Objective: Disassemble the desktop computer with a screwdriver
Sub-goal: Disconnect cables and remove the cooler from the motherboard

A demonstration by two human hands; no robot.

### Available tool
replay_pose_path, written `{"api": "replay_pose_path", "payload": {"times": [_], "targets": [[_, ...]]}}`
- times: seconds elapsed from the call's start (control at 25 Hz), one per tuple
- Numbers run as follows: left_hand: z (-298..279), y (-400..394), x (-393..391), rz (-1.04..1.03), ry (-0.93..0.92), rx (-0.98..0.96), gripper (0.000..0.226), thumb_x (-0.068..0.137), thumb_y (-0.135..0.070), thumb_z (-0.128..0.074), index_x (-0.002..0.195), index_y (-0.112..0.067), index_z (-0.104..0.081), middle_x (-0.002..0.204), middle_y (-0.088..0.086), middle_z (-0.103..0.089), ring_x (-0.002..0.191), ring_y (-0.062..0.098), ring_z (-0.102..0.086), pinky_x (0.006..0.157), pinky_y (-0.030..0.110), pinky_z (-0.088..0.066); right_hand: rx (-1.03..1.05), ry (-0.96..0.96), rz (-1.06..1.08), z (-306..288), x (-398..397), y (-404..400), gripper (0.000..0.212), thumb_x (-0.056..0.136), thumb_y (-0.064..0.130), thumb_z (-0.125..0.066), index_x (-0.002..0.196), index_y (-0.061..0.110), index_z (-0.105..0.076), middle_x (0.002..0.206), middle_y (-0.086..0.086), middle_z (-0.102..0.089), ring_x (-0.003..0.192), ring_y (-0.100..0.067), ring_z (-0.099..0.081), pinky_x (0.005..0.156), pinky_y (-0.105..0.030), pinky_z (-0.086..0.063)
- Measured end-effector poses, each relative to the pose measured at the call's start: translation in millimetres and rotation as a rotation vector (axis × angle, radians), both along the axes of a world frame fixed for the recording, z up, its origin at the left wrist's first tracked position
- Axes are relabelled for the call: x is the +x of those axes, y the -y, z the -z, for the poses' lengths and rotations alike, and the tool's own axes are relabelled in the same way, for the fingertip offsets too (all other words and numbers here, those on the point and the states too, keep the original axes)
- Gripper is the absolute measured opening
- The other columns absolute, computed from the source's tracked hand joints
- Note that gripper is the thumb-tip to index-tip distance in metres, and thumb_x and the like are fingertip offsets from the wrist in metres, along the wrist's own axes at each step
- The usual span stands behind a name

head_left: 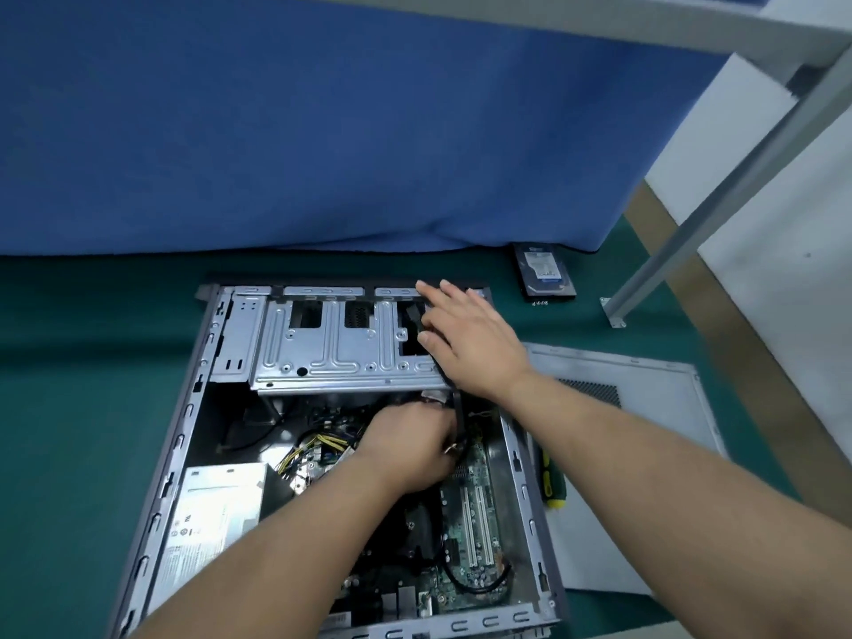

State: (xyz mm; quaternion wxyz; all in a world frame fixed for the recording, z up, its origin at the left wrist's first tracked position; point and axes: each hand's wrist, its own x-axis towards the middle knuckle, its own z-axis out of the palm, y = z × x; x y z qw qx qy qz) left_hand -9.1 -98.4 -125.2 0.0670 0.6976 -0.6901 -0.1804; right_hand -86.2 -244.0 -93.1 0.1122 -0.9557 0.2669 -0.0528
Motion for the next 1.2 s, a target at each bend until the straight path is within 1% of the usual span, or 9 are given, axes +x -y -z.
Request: {"api": "replay_pose_path", "payload": {"times": [0.28, 0.4, 0.52, 0.6, 0.72, 0.8, 0.96, 1.04, 1.2], "targets": [[-26, -20, 8, -0.109, -0.051, -0.063, 0.025, 0.096, -0.045, -0.053, 0.105, -0.025, -0.065, 0.105, -0.004, -0.069, 0.103, 0.022, -0.06, 0.086, 0.036, -0.047, 0.166, 0.036, 0.123, -11, 2, -4, 0.021, 0.101, 0.034, -0.052, 0.105, 0.024, -0.07, 0.164, 0.015, -0.032, 0.154, -0.01, -0.02, 0.127, -0.035, -0.008], [-51, -38, 6, -0.258, -0.332, -0.122, 0.021, 0.1, -0.045, -0.055, 0.103, -0.03, -0.069, 0.101, -0.009, -0.07, 0.098, 0.014, -0.062, 0.085, 0.034, -0.049, 0.489, 0.214, 0.345, -30, 4, -24, 0.019, 0.096, 0.026, -0.063, 0.084, 0.014, -0.072, 0.157, 0.011, -0.046, 0.147, -0.007, -0.034, 0.123, -0.031, -0.019], [-71, -57, 4, -0.408, -0.67, -0.179, 0.009, 0.096, -0.044, -0.064, 0.097, -0.039, -0.072, 0.098, -0.019, -0.072, 0.094, -0.002, -0.064, 0.084, 0.02, -0.049, 0.8, 0.489, 0.542, -49, 0, -52, 0.021, 0.09, 0.015, -0.064, 0.074, 0.003, -0.065, 0.138, 0.016, -0.058, 0.12, 0.001, -0.055, 0.101, -0.031, -0.041], [-83, -67, 3, -0.421, -0.815, -0.195, 0.006, 0.093, -0.043, -0.068, 0.092, -0.045, -0.073, 0.097, -0.023, -0.072, 0.095, -0.003, -0.066, 0.081, 0.011, -0.047, 0.903, 0.624, 0.641, -60, -7, -65, 0.023, 0.086, 0.026, -0.063, 0.083, 0.005, -0.071, 0.118, 0.016, -0.069, 0.104, -0.002, -0.063, 0.094, -0.034, -0.049], [-98, -75, 5, -0.506, -0.986, -0.141, 0.007, 0.092, -0.039, -0.074, 0.093, -0.046, -0.075, 0.097, -0.021, -0.075, 0.093, -0.001, -0.069, 0.079, 0.008, -0.048, 1.008, 0.761, 0.768, -74, -27, -82, 0.046, 0.072, 0.053, -0.066, 0.084, 0.009, -0.071, 0.087, 0.003, -0.075, 0.082, -0.012, -0.067, 0.084, -0.037, -0.054], [-105, -80, 6, -0.575, -1.024, -0.109, 0.005, 0.089, -0.048, -0.073, 0.093, -0.047, -0.077, 0.094, -0.018, -0.077, 0.087, 0.002, -0.07, 0.074, 0.008, -0.05, 0.965, 0.781, 0.742, -74, -44, -94, 0.043, 0.082, 0.052, -0.072, 0.084, 0.01, -0.062, 0.078, 0.0, -0.072, 0.077, -0.015, -0.067, 0.083, -0.037, -0.055], [-110, -81, 1, -0.694, -1.099, -0.106, 0.01, 0.092, -0.044, -0.07, 0.089, -0.041, -0.079, 0.089, -0.011, -0.079, 0.084, 0.006, -0.073, 0.08, 0.025, -0.057, 0.99, 0.775, 0.653, -75, -59, -105, 0.01, 0.099, 0.022, -0.067, 0.109, 0.021, -0.065, 0.084, -0.006, -0.076, 0.077, -0.02, -0.072, 0.079, -0.037, -0.059], [-110, -78, -2, -0.717, -1.103, -0.113, 0.021, 0.101, -0.033, -0.062, 0.088, -0.029, -0.079, 0.088, -0.008, -0.079, 0.085, 0.008, -0.074, 0.079, 0.028, -0.058, 0.954, 0.667, 0.593, -75, -59, -114, 0.013, 0.103, 0.019, -0.061, 0.104, 0.023, -0.073, 0.088, -0.001, -0.078, 0.08, -0.017, -0.073, 0.078, -0.031, -0.059], [-114, -70, 0, -0.825, -1.16, -0.081, 0.029, 0.104, -0.031, -0.058, 0.088, -0.013, -0.073, 0.08, -0.002, -0.078, 0.07, 0.008, -0.072, 0.064, 0.017, -0.053, 1.094, 0.6, 0.536, -82, -51, -132, 0.029, 0.107, 0.018, -0.051, 0.105, 0.033, -0.075, 0.098, 0.003, -0.079, 0.093, -0.015, -0.076, 0.084, -0.026, -0.06]]}}
